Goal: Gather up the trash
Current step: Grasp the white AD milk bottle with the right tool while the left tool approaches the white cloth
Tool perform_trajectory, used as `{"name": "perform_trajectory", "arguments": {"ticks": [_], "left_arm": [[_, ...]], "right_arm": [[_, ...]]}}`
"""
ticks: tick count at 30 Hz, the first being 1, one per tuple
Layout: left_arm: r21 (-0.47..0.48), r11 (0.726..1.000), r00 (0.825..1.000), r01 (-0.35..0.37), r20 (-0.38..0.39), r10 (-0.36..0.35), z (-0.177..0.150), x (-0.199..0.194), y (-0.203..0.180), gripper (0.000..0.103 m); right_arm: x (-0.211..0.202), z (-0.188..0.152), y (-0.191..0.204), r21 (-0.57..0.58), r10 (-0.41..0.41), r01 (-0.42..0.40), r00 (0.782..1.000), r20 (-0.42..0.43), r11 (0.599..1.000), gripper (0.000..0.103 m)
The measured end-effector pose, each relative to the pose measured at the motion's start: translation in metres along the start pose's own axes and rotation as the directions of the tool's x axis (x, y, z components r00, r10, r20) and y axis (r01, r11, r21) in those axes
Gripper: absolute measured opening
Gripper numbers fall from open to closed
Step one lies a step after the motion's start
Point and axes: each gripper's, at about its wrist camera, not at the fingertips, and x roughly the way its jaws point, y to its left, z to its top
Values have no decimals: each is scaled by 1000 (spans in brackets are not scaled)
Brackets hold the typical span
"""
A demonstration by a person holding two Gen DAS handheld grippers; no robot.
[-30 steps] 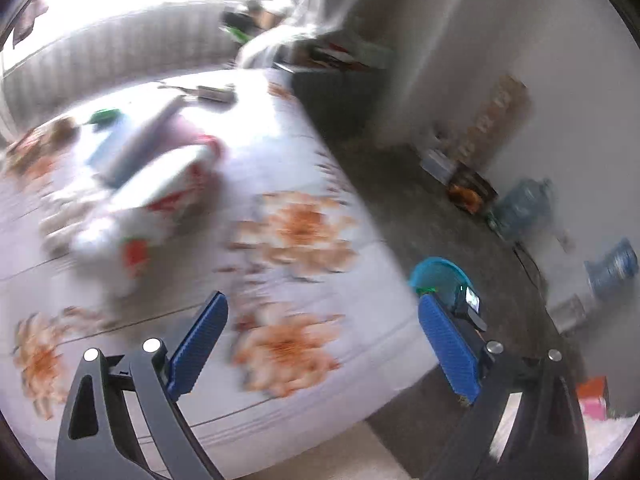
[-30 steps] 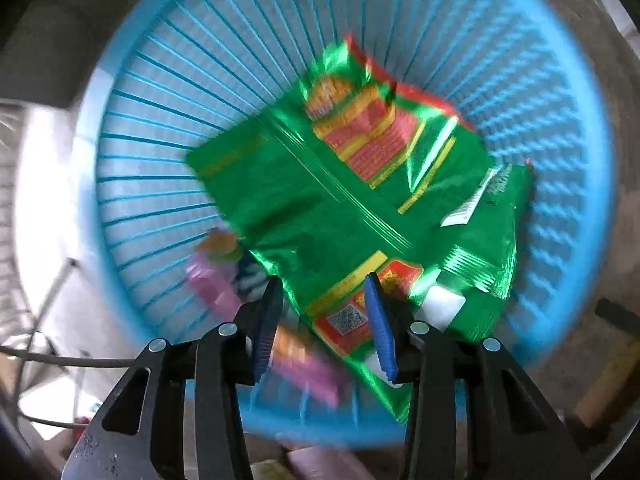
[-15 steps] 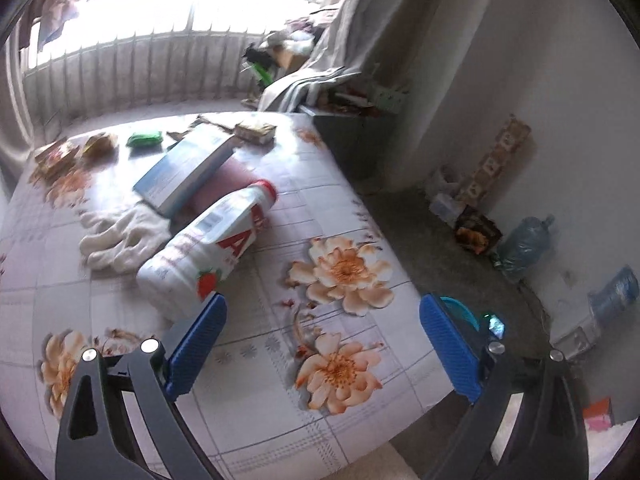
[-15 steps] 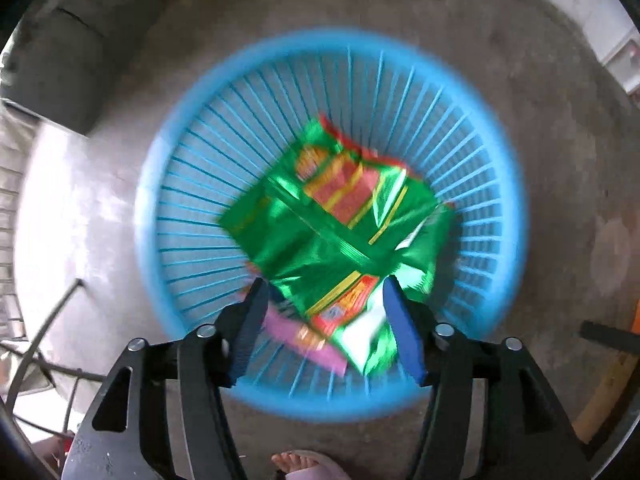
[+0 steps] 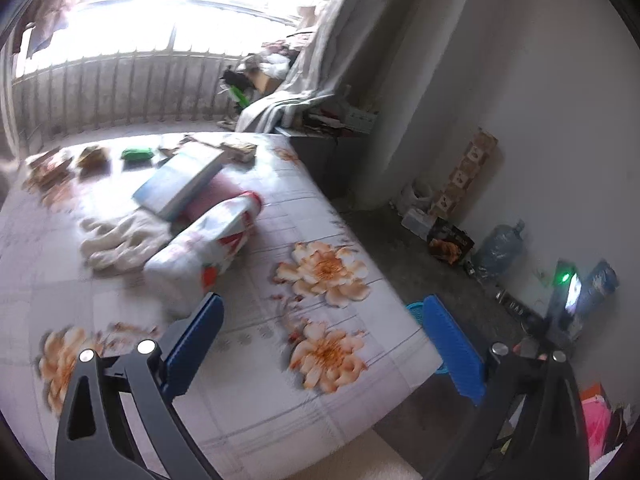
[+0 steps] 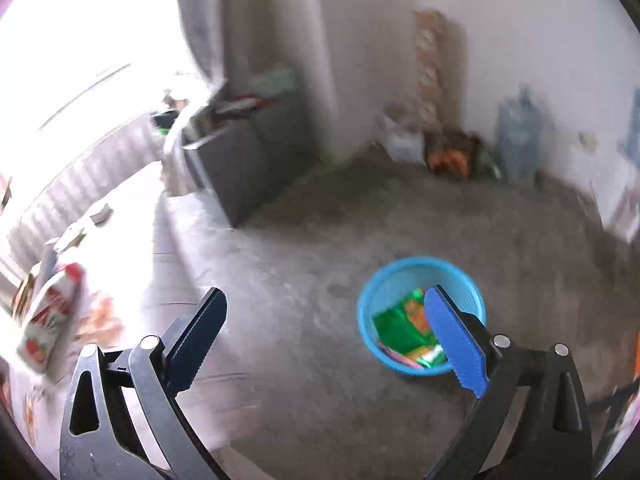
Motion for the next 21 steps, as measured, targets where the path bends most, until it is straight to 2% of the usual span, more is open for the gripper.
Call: {"name": "perform_trajectory", "arguments": {"ticks": [3,6,8,13,15,17,21], "left_arm": [[-32,999,999,-37,-15,37,-12,-12,16,97],[-70,994,997,-78,0,79,-23,-29,36,97],[-103,990,995,-98,16,100,-29,-40,51,97],[-239,961,987,-139,47,155,-47,-61,94,97],[-281,949,986,-141,46,160,-52,-63,108,97],[-313,940,986,-139,41,160,-54,-62,119,97],[-374,921,990,-110,45,136,-56,-57,140,97]], "right_arm": [[-9,4,44,-97,83,-79,996,35,992,95],[-11,2,78,-184,64,-55,997,44,981,95],[-12,-2,100,-248,92,-74,994,59,966,95],[-29,-12,149,-345,198,-186,980,-1,920,95],[-25,-18,159,-338,269,-268,962,-45,902,95],[-23,-21,166,-290,356,-367,930,-93,884,95],[-19,-26,183,-191,443,-473,878,-181,860,95]]}}
